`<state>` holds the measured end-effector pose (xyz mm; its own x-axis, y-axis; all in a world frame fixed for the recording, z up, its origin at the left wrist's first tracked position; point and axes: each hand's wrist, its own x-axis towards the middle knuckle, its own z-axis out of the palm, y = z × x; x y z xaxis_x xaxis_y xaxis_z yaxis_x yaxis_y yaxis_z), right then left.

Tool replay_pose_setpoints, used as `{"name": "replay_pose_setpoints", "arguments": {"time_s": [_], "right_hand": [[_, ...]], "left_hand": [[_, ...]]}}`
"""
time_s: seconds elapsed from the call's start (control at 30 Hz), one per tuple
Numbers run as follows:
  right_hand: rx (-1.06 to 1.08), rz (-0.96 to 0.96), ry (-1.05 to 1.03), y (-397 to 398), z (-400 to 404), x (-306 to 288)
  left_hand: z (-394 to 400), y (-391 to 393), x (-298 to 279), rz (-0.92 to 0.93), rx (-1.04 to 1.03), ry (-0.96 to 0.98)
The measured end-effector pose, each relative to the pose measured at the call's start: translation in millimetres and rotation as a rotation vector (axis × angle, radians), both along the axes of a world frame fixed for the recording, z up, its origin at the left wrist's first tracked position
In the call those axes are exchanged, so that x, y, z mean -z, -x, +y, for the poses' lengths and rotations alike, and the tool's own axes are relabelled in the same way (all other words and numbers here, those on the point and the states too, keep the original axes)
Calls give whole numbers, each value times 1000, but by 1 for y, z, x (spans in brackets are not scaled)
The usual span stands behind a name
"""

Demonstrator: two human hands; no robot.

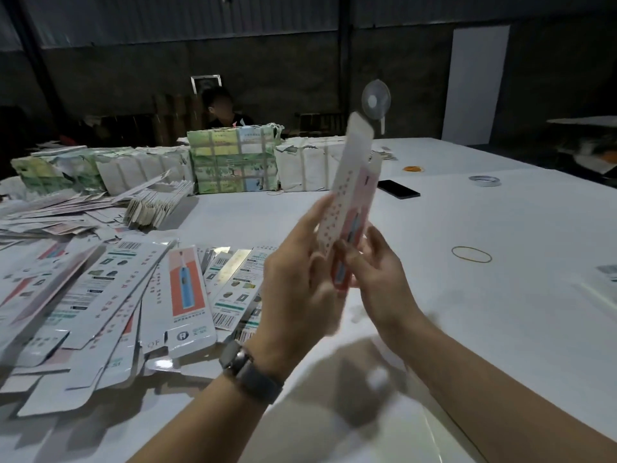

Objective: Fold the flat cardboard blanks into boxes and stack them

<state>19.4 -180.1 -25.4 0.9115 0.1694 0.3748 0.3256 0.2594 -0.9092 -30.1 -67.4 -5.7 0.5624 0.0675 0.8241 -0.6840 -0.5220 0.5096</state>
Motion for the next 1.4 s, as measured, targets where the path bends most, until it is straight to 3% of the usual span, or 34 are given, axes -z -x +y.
{"name": "replay_pose_setpoints", "arguments": {"time_s": [0.1, 0.23, 0.4, 0.67, 0.8, 0.97, 1.1, 1.23, 1.33, 1.4], "right_hand": [[37, -40, 71, 2, -7, -1], [-27, -72, 222, 6, -5, 4], [-29, -72, 252, 9, 0, 12], [62, -120, 373, 13, 1, 7], [42, -125, 361, 15, 2, 8], [-37, -128, 315, 17, 6, 10], [-96, -95, 282, 16, 7, 10], [-171, -19, 134, 9, -3, 3], [-268, 64, -67, 4, -11, -4], [-279, 67, -85, 3, -13, -6]], "left_hand": [[0, -3, 1, 281, 173, 380], [3, -8, 5, 498, 258, 576], [5, -9, 9, 839, 488, 902], [8, -14, 15, 908, 516, 927], [12, -15, 16, 858, 517, 897], [2, -14, 16, 889, 559, 993], [5, -16, 17, 918, 601, 936], [8, -15, 16, 977, 688, 843], [6, -12, 14, 1021, 797, 875], [4, -11, 13, 1038, 863, 905]]}}
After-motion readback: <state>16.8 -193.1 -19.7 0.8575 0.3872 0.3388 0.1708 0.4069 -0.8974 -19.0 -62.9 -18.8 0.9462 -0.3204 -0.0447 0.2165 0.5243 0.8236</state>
